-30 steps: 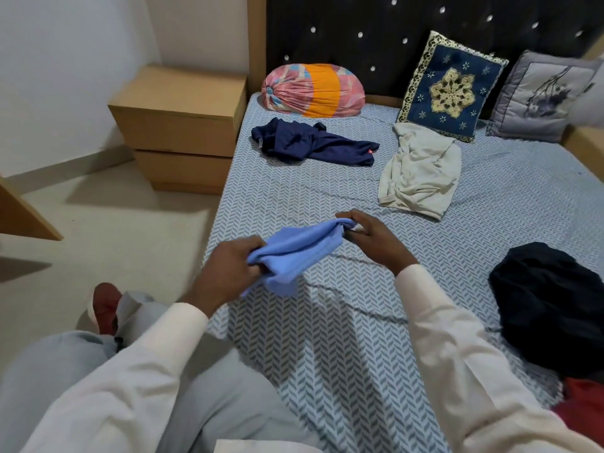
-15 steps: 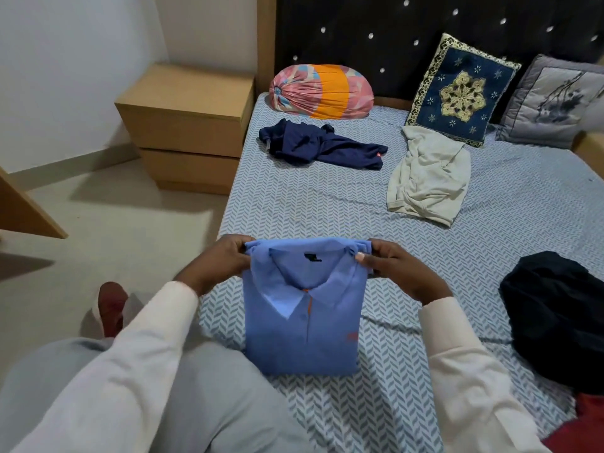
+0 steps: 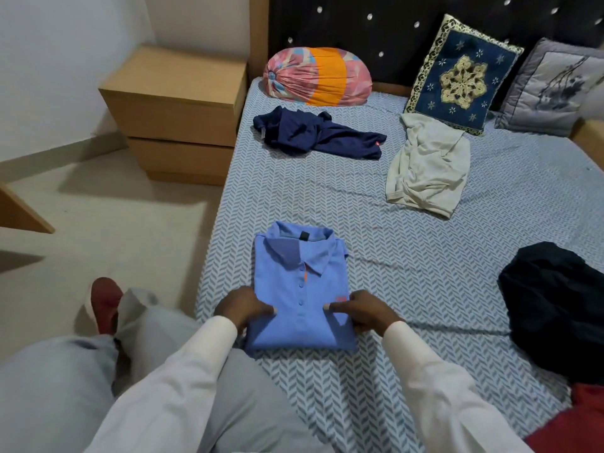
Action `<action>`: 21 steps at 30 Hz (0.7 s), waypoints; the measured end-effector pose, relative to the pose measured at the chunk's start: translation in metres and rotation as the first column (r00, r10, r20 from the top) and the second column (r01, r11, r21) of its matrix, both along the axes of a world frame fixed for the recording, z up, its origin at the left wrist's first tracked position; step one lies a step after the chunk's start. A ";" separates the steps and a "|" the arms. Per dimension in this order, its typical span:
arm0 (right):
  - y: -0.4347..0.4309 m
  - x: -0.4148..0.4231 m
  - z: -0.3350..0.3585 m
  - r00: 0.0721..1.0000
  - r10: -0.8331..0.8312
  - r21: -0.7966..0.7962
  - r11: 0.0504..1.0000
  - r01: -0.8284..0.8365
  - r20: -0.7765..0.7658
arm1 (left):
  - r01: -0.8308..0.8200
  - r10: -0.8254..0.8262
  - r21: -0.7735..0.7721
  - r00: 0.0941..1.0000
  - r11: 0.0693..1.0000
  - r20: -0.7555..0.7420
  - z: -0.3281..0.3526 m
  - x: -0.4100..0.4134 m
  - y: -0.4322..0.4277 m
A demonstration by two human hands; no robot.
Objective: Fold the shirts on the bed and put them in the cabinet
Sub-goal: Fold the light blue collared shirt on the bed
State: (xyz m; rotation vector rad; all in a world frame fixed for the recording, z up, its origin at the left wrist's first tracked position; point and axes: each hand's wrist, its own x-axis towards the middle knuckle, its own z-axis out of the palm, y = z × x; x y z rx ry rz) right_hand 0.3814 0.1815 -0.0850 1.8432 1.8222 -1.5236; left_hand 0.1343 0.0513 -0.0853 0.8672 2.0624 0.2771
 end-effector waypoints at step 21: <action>0.059 -0.037 -0.006 0.996 -0.068 0.512 0.854 0.092 -0.066 | 0.035 0.036 0.295 0.972 0.955 -0.230 0.001 0.012 0.022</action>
